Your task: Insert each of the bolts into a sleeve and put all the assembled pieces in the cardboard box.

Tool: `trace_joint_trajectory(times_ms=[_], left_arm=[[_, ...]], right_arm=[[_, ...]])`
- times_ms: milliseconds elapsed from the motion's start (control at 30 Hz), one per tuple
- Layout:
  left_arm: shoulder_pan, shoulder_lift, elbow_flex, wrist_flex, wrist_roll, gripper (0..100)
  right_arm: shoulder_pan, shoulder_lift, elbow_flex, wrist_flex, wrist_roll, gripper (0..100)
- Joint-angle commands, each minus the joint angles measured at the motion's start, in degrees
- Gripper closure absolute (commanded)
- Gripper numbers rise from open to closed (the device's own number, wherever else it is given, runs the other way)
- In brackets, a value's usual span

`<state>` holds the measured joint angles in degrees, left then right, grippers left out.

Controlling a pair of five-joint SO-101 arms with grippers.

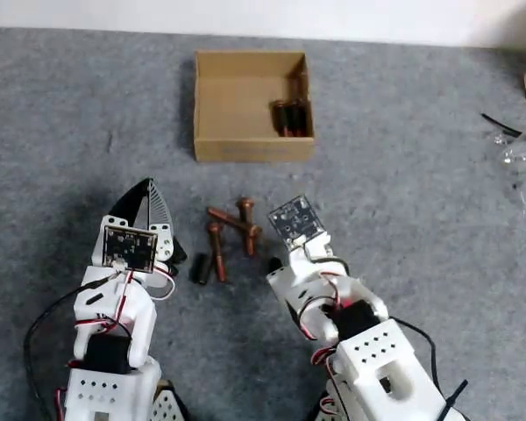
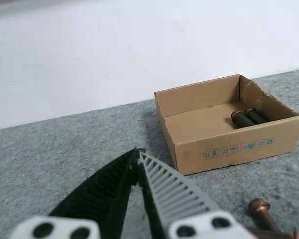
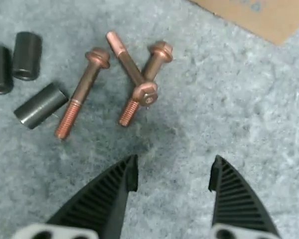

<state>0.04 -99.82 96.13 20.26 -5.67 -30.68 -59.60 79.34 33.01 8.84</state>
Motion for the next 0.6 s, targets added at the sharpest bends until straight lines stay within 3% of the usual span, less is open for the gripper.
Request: trace_joint_trajectory(times_ms=[0,233,300,433,567], left_arm=[[0.22,0.84,1.36,-1.14,-0.44,99],[0.13,0.75,1.36,-1.14,-0.53,99],[-0.04,0.4,1.36,-1.14,-0.53,99],[-5.49,0.22,-0.13,-1.23,0.0,99],[-11.12,0.22,-1.98,-1.23,5.71,99]], right_arm=[[1.1,-1.45,0.48,-3.3,-0.35,78.2],[0.92,-1.45,0.92,-4.26,-1.05,78.2],[-0.13,-1.45,0.75,-4.26,-4.92,78.2],[-3.82,-1.01,0.57,-4.18,-15.38,78.2],[-6.02,-1.01,0.31,-4.18,-15.74,78.2]])
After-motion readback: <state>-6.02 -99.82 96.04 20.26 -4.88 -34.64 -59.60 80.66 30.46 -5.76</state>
